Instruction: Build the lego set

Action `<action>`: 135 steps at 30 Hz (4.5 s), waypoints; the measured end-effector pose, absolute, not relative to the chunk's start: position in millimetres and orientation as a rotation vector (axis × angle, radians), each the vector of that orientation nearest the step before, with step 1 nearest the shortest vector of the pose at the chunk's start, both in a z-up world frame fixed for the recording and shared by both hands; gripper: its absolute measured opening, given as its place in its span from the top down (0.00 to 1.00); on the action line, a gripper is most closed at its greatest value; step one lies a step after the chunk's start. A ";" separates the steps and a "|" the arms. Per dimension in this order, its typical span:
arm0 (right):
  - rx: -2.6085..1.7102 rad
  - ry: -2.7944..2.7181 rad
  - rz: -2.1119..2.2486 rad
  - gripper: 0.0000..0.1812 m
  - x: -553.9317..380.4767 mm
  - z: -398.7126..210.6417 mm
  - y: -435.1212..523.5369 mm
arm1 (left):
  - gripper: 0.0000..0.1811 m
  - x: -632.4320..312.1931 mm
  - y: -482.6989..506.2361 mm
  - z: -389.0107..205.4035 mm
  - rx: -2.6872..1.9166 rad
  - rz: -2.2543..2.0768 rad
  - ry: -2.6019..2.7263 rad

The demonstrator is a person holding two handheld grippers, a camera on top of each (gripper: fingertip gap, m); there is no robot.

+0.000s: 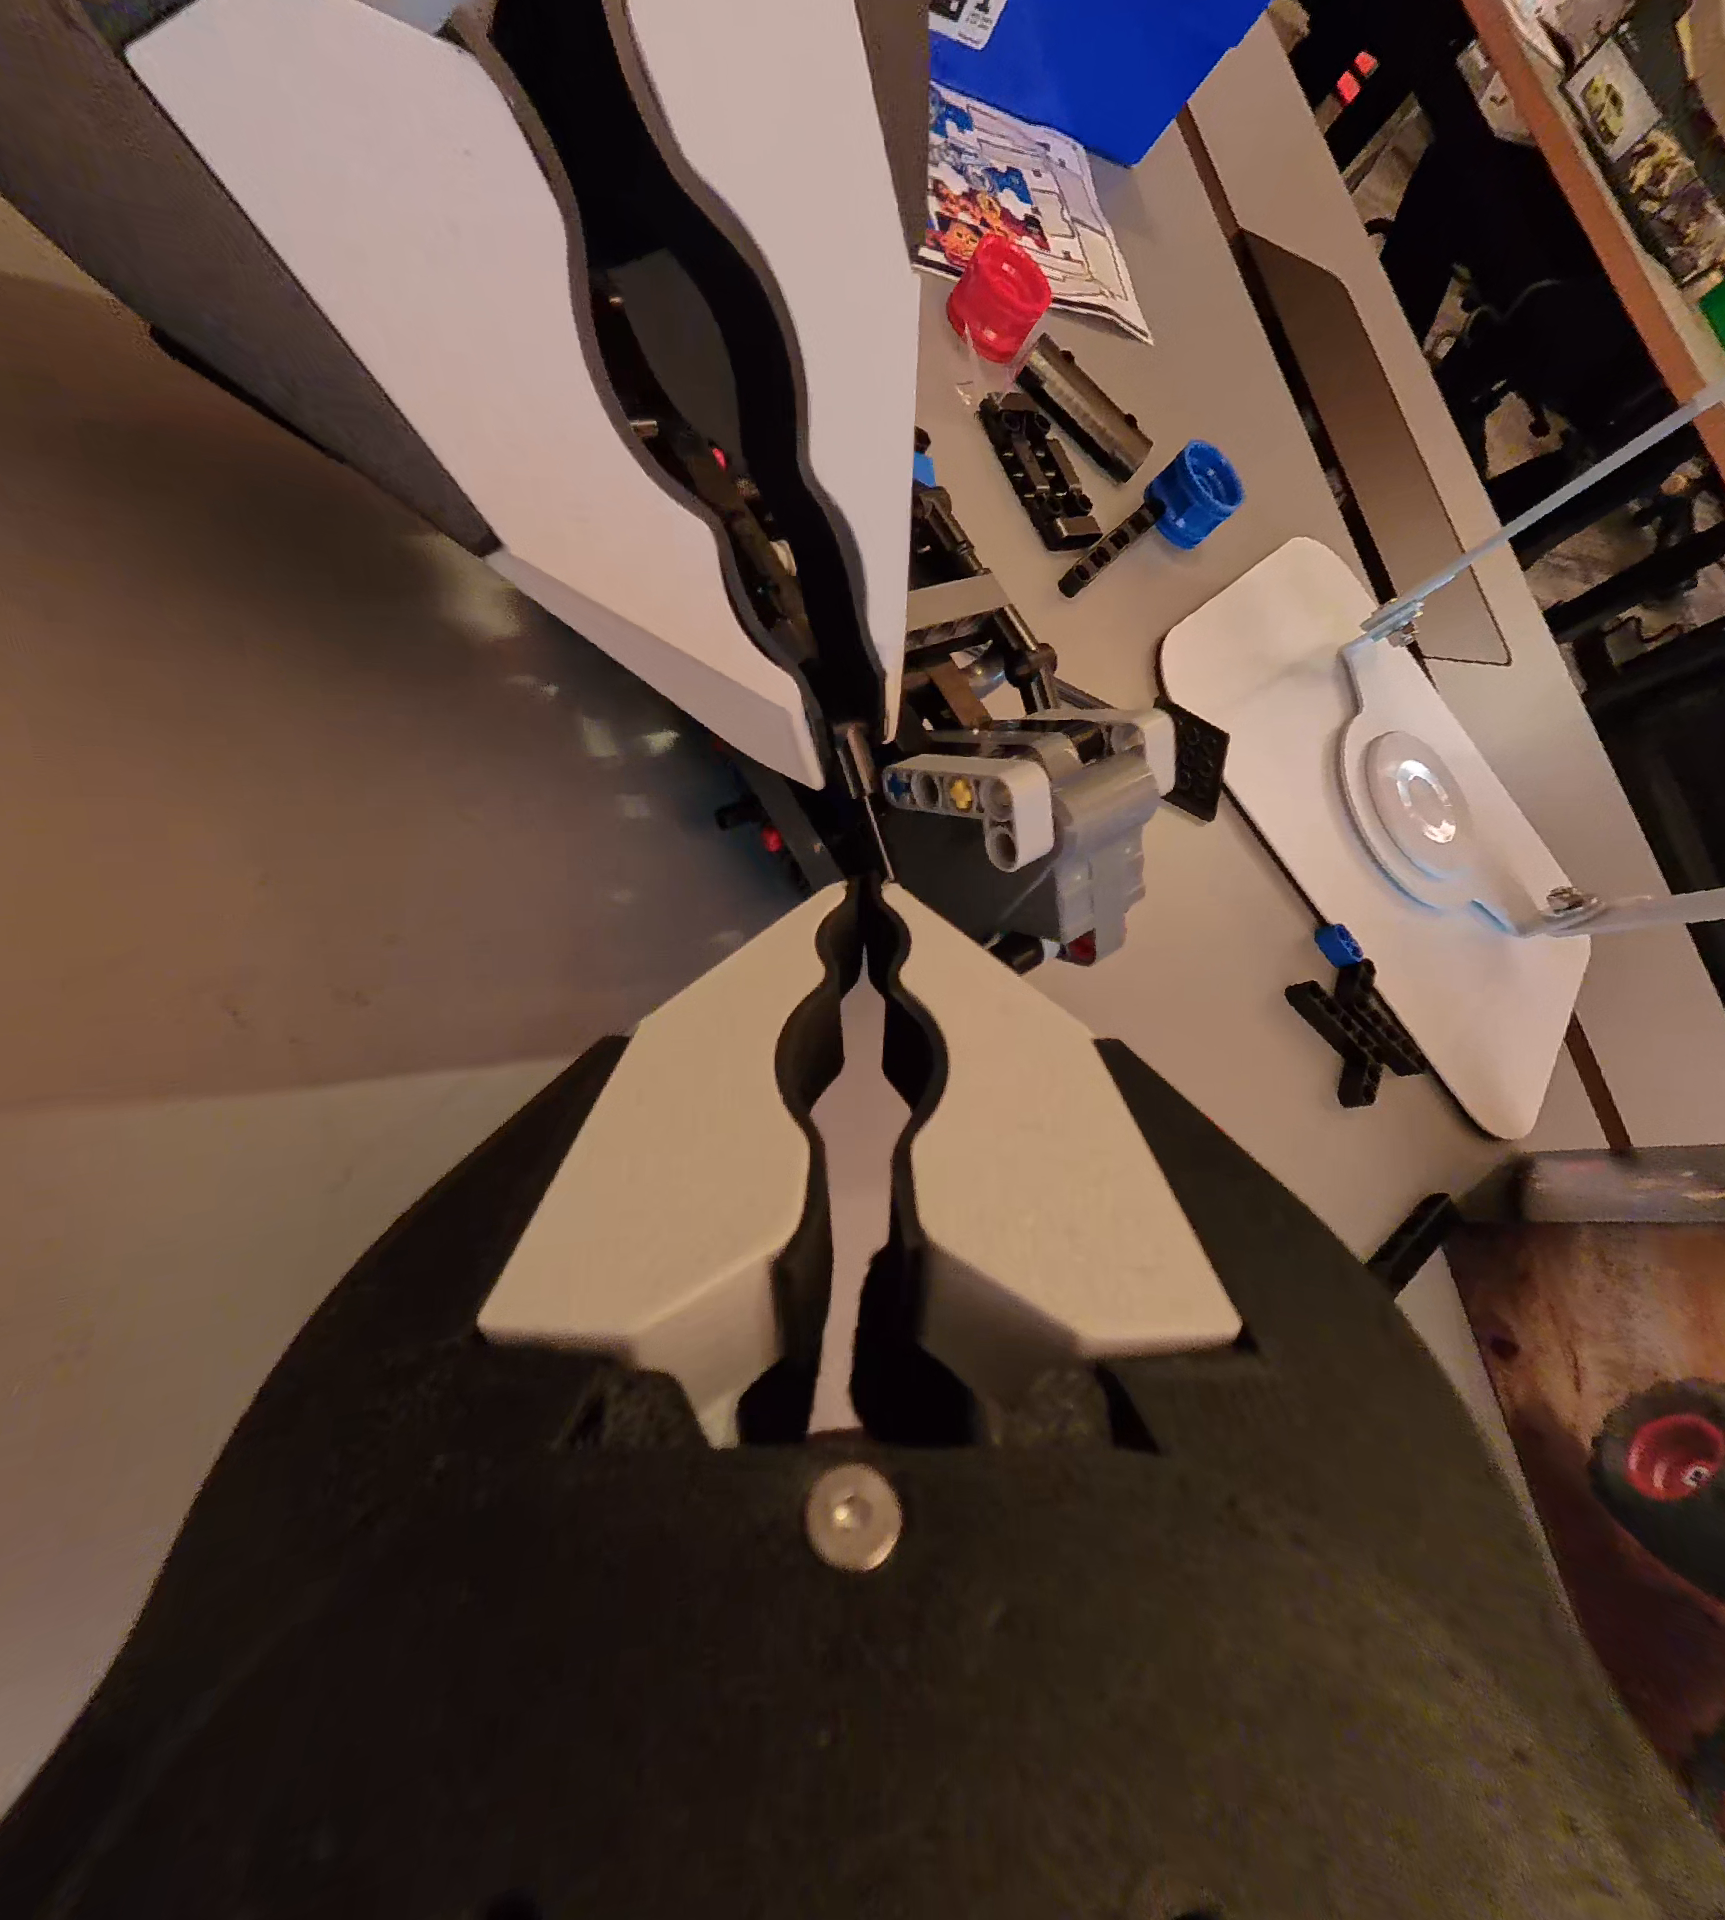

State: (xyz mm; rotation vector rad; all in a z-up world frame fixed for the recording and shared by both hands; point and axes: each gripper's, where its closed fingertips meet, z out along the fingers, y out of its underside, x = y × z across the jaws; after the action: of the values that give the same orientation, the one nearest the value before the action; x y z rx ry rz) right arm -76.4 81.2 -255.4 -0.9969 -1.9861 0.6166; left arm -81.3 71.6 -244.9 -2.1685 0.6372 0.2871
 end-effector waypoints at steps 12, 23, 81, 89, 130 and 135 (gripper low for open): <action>-0.945 -2.007 0.794 0.98 -54.8 -235.3 89.6 | 0.79 -96.7 53.0 -221.6 -2.117 0.292 0.602; -1.027 -1.874 0.853 0.89 -55.9 -223.8 117.0 | 0.84 -111.2 38.6 -245.1 -2.265 0.269 0.609; -1.146 -2.116 1.102 0.61 -62.3 -261.0 75.8 | 0.67 -155.1 -17.3 -253.9 -2.315 0.253 0.238; -1.124 -2.164 1.108 0.62 -52.3 -261.2 75.4 | 0.68 -154.4 -12.3 -254.1 -2.329 0.267 0.274; -0.759 -2.519 1.202 0.62 -3.4 -264.7 -7.5 | 0.72 -135.4 -12.3 -255.1 -2.392 0.232 0.381; -0.699 -2.549 1.230 0.64 2.3 -263.9 -23.6 | 0.73 -133.6 -4.4 -267.8 -2.421 0.257 0.480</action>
State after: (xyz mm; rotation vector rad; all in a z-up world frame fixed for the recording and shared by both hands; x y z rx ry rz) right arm 2.3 -23.6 -263.9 -0.6988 -2.5489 1.2303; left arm -133.6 -4.4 -267.8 -2.4205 0.4805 0.2575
